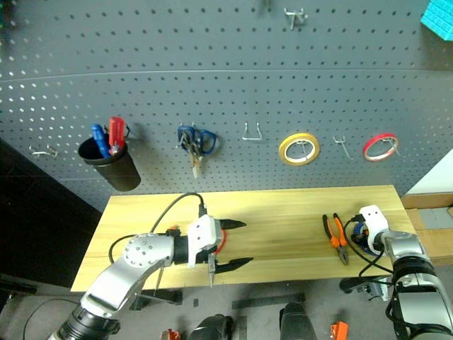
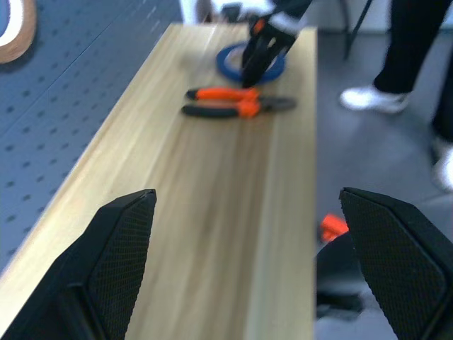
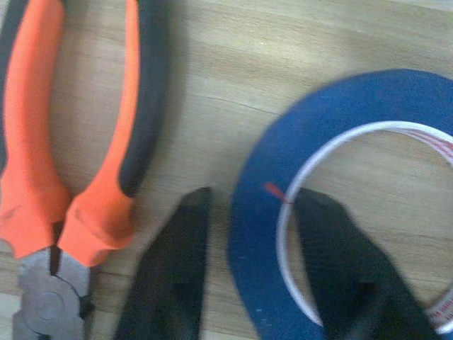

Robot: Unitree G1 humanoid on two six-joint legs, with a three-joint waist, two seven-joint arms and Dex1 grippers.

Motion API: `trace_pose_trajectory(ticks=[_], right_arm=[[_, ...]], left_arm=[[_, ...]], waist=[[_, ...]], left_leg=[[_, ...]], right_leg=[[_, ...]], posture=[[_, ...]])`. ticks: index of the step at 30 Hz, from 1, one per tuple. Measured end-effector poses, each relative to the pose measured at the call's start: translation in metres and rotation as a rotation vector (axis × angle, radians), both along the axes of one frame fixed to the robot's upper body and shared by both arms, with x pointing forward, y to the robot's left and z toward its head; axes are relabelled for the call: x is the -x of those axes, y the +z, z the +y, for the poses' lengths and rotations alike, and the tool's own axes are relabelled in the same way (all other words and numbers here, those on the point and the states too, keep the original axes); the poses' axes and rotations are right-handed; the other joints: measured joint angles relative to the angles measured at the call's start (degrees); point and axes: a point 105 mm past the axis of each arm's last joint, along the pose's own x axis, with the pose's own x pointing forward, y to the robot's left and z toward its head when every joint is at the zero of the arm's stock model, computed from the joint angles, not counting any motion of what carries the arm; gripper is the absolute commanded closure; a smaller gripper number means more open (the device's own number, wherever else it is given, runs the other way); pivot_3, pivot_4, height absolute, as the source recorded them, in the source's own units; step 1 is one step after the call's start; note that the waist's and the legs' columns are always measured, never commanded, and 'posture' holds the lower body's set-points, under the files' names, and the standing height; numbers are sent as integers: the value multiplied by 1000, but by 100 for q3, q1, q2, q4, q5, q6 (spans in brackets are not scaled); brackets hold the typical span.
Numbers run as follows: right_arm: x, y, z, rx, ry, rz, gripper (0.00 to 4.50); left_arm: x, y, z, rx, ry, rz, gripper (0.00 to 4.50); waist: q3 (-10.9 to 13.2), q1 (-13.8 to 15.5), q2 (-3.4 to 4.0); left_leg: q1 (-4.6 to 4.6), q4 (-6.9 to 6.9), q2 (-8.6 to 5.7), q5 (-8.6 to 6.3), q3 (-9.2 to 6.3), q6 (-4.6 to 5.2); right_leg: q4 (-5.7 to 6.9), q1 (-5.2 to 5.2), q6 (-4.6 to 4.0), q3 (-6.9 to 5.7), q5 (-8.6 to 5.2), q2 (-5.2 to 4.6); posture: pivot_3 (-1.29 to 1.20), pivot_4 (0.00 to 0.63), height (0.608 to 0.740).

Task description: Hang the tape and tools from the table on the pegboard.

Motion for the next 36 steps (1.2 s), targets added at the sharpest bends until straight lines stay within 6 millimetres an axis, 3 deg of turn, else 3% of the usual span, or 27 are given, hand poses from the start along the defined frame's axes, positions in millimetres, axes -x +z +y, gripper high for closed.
trace_pose_trajectory(ticks=[7, 11, 13, 19, 22, 26, 29, 36], right_arm=[[9, 2, 1, 102, 49, -83, 3818], [20, 32, 16, 204, 135, -245, 3818], [30, 52, 33, 263, 189, -336, 3818], [62, 87, 127, 242, 260, -630, 3818], [70, 106, 142, 303, 275, -762, 3818], [60, 137, 149, 338, 277, -926, 3818], [47, 159, 143, 353, 257, -1014, 3818], [11, 158, 137, 259, 277, -995, 3818]], left_arm=[[10, 7, -5, 53, -72, 51, 96], [9, 11, -5, 62, -75, 19, 96], [6, 14, -3, 67, -71, -27, 96], [-5, 16, 4, 95, -7, -100, 96], [-13, 24, 13, 138, 55, -115, 96], [-26, 35, 18, 212, 132, -135, 96], [-31, 44, 17, 253, 147, -159, 96], [-30, 44, 16, 259, 143, -143, 96]], waist=[[-7, 20, 13], [-26, 13, 45], [-32, 1, 56], [-40, 1, 59], [-41, 14, 56], [-44, 13, 51], [-51, 12, 47], [-60, -31, 49]], left_leg=[[-2, 2, -1, 2, -2, 0], [-14, 0, 1, 3, 0, -3], [-14, -4, 3, 3, 0, -4], [-13, 1, 2, 0, -1, 0], [-13, 8, 0, 2, 2, 0], [-2, 6, 4, 19, 1, -6], [0, 4, 12, 26, -1, -11], [2, 1, 15, 26, 6, -11]], right_leg=[[5, -3, 3, 3, 8, 2], [8, -20, 3, 6, 8, 1], [7, -22, 4, 5, 7, 2], [6, -21, 5, 11, 7, 5], [3, -18, 15, 15, 15, 6], [7, -13, 23, 14, 21, 12], [10, -12, 10, 13, 31, 21], [8, -15, -11, 21, 43, 27]], posture=[[-160, 151, 740], [-174, 152, 740], [-184, 154, 740], [-196, 154, 740], [-193, 152, 740], [-183, 144, 740], [-181, 142, 740], [-178, 134, 740]])
